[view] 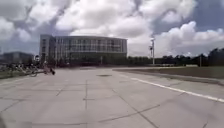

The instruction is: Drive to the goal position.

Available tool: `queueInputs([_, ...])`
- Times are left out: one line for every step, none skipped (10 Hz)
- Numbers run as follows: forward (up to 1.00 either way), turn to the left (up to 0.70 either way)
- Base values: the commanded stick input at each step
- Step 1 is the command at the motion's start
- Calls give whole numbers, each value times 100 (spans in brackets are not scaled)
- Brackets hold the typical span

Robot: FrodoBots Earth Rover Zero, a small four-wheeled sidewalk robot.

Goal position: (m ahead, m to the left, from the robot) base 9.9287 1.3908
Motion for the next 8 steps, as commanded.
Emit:
queueInputs([100,0])
queueInputs([100,0])
queueInputs([100,0])
queueInputs([100,40])
queueInputs([100,40])
queueInputs([100,40])
queueInputs([100,26])
queueInputs([100,9])
